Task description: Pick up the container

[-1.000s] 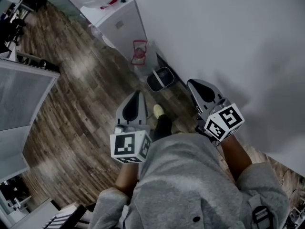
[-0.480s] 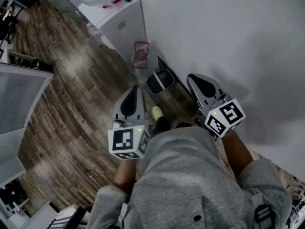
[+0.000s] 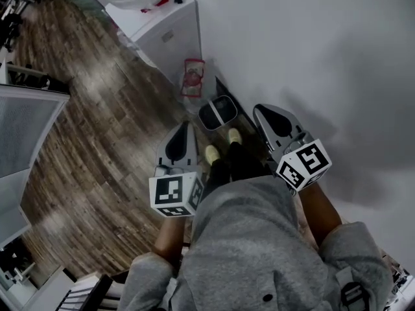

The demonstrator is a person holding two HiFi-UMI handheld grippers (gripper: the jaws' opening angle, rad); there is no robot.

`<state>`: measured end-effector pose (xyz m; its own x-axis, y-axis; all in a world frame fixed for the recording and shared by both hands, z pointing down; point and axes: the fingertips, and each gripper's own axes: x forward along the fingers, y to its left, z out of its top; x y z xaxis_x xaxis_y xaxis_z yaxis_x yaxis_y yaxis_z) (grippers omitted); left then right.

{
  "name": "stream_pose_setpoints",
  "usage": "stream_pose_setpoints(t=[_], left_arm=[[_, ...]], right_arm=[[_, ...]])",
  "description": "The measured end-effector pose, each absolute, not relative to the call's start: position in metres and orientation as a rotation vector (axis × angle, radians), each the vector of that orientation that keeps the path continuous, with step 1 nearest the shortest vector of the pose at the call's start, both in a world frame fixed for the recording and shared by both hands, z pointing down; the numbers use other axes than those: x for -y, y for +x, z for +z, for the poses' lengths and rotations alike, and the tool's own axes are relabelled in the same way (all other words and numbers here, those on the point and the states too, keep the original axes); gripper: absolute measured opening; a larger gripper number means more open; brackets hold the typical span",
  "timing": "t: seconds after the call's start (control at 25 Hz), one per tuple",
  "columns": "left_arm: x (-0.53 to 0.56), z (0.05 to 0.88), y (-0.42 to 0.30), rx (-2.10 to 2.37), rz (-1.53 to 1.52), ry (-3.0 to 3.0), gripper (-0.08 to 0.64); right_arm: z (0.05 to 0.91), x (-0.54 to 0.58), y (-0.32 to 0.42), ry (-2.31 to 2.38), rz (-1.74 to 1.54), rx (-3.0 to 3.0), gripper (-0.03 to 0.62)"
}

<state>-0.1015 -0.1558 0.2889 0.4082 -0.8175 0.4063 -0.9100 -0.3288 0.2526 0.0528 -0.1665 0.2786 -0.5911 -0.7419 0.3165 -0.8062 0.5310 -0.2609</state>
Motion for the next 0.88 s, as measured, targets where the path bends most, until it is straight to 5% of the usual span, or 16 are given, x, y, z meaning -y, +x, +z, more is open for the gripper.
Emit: stream_pose_setpoints(t=[0.88], left_arm=[[0.197,0.498,-0.072,1.426,0.578,1.85,0.017]], right_arm=[[0.422,0.23,0.067,1.113,0.91,2.494,0.028]])
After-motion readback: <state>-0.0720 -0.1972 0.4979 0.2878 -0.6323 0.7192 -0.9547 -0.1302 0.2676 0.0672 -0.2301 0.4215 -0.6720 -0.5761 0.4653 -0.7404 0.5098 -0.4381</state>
